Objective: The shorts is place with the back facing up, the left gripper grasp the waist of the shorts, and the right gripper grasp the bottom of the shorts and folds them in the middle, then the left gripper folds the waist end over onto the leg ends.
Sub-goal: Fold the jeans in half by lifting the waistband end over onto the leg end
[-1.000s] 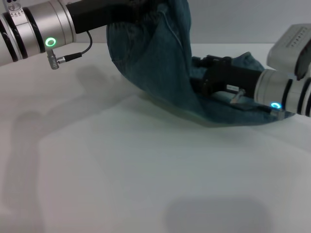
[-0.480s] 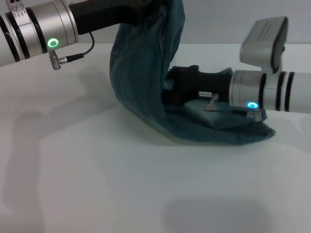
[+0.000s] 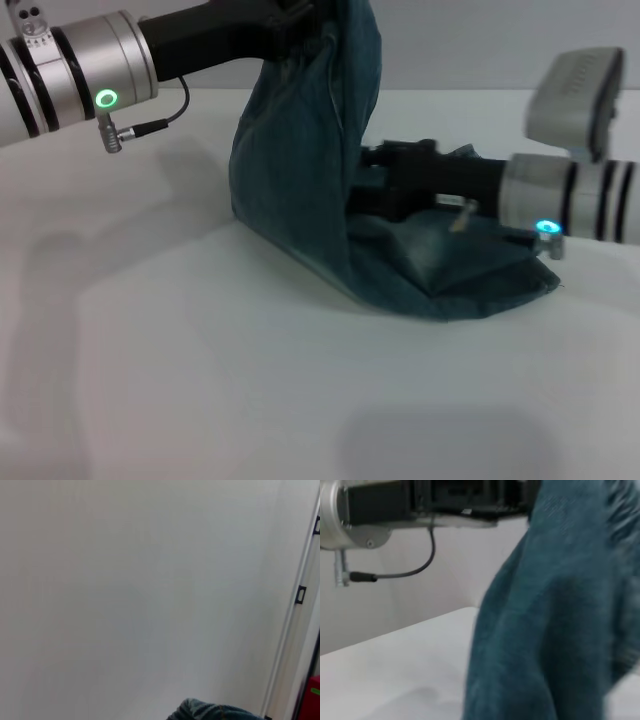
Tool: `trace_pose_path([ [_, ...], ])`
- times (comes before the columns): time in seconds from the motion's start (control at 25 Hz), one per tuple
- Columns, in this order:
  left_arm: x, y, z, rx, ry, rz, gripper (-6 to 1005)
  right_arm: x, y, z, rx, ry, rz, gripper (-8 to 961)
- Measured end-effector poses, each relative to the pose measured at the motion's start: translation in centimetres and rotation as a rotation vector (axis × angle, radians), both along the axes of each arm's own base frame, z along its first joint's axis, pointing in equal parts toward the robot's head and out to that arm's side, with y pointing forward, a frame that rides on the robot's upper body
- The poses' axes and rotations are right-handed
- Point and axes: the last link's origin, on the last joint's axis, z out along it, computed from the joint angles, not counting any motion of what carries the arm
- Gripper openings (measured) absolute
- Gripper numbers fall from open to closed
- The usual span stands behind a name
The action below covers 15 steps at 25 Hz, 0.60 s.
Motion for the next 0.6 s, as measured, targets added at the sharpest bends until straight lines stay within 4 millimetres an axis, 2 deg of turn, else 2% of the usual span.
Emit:
trace_pose_path([
  [0.2,-0.3,0.0,-0.1,0.001,0.002,0.006,128,2.1,-0.9,1.8,0.078,0.039,-0.049,629],
  [0.28,-0.4,0.0,-0.1,0.0,0.005,0.01,128,3.6,-0.9,3.0,0.133,0.051,-0.1,629],
  [0.36,-0.5,0.0,-0.4,-0.003,0.021,0.013,127,4.1,-0.9,3.4,0.155,0.052,-0.118,629],
  [0.4,-0.5,0.0,-0.6,-0.007,0.025,0.012,127,5.4,-0.6,4.7,0.236,0.065,-0.164,629],
  [0.44,-0.4,0.0,-0.8,-0.012,0.028,0.01,127,5.4,-0.6,4.7,0.236,0.065,-0.164,628],
  [0.6,-0.1,-0.2,-1.5,-0.033,0.042,-0.002,129,8.4,-0.3,8.8,0.464,0.154,-0.273,629],
])
